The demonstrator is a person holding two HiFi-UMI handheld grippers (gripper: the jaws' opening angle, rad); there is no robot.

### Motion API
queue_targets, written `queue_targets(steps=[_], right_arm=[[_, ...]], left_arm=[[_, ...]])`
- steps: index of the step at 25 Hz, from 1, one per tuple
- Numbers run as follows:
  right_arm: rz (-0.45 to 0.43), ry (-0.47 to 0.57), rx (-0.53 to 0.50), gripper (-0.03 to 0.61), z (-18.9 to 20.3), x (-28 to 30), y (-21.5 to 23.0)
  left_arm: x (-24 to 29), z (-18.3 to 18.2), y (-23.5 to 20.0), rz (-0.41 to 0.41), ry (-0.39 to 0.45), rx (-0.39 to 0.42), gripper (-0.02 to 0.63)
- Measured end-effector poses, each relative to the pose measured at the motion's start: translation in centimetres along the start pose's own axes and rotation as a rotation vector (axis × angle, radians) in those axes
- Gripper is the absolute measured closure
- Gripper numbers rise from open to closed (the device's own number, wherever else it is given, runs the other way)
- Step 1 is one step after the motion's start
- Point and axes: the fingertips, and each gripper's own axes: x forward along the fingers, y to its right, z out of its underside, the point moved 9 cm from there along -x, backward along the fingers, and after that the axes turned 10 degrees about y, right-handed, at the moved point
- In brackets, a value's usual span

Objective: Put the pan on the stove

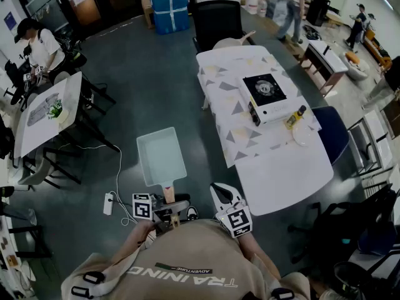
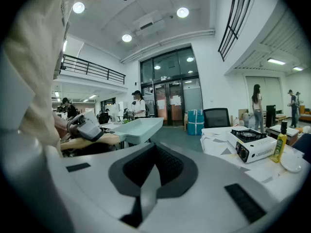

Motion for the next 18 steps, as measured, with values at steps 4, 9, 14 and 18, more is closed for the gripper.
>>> queue_targets(steps=[4, 9, 14, 18], right_arm=[[-0.001, -0.008, 0.027, 0.574, 0.5, 1.1, -0.1], [0.071, 0.005, 0.037, 0.574, 0.7, 1.5, -0.2], [0.098, -0.023, 0.064, 0.574, 1.3, 2.6, 0.6], [0.059, -0.020, 0.083, 0.574, 1.6, 4.9, 2.9]], left_arm=[[-0.6, -1.6, -0.9, 0.005, 0.002, 0.014, 0.445], [-1.7, -2.7, -2.0, 0.009, -0.040, 0.021, 0.444], [-1.3, -3.8, -3.4, 0.013, -0.049, -0.008, 0.442], [0.2, -5.7, -4.3, 0.004, -0.026, -0.012, 0.442]])
